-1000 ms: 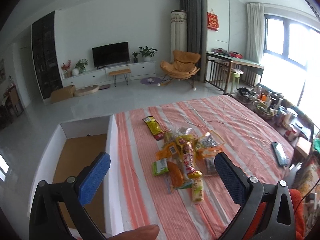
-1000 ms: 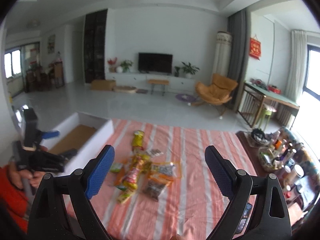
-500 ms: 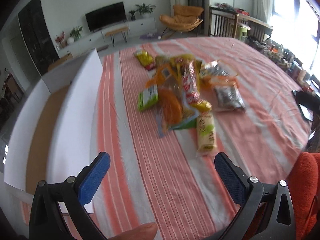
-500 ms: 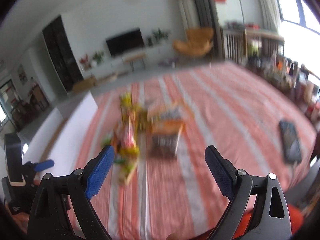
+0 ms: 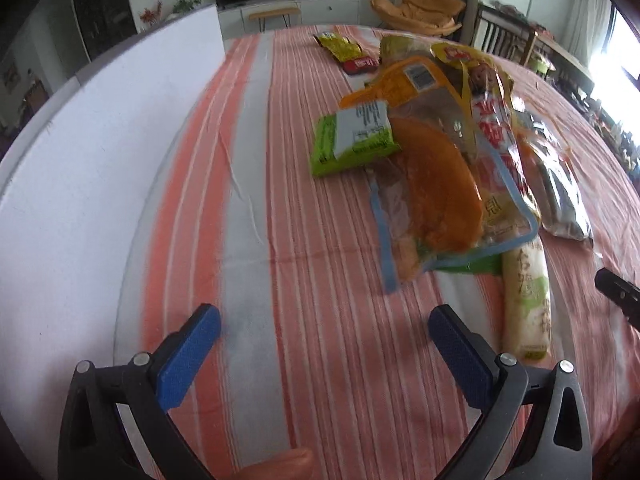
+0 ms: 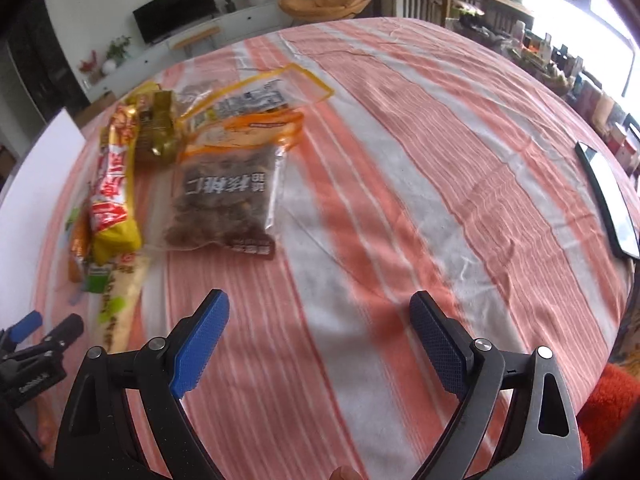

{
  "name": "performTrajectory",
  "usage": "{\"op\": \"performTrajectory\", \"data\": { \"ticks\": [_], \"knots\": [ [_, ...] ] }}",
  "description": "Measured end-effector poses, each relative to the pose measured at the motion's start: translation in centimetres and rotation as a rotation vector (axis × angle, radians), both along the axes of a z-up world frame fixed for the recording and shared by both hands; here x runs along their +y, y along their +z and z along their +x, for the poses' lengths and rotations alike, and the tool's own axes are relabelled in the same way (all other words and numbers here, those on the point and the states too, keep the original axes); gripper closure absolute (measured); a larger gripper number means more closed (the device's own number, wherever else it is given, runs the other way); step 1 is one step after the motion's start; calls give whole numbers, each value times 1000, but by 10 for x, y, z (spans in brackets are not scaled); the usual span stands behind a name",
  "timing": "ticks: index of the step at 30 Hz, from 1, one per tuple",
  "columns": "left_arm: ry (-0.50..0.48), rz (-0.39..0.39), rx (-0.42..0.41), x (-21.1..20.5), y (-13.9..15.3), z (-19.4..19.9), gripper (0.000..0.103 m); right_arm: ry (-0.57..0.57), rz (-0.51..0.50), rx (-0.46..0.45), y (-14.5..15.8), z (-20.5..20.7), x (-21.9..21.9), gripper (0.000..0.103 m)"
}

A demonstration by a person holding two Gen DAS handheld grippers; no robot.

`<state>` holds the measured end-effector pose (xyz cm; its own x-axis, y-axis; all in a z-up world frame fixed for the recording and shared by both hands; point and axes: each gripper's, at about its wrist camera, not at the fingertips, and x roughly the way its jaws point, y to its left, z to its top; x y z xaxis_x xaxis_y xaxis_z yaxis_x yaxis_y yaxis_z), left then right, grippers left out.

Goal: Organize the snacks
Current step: 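Move both tools toward the snack pile on the striped tablecloth, then grasp the green snack packet with the left tool while the right tool grasps the walnut bag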

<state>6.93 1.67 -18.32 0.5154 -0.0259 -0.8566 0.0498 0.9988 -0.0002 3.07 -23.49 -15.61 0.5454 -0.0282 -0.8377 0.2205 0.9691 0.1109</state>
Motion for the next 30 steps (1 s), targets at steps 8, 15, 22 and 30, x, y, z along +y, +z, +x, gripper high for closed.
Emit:
{"op": "performTrajectory", "data": {
  "ticks": [8,15,22,30],
  "knots": [
    [16,-26,55,13,5,8,1,15,-48,5,-10,6,5,8],
    [4,-299,19,32,36,84,8,27,-89,10,-11,6,10,8],
    [37,-345,40,29,15,131,54,28,-89,9,-10,5,10,8],
    [-23,-205,50,36,21,65,54,24,-82,7,-9,5,10,8]
  ]
}}
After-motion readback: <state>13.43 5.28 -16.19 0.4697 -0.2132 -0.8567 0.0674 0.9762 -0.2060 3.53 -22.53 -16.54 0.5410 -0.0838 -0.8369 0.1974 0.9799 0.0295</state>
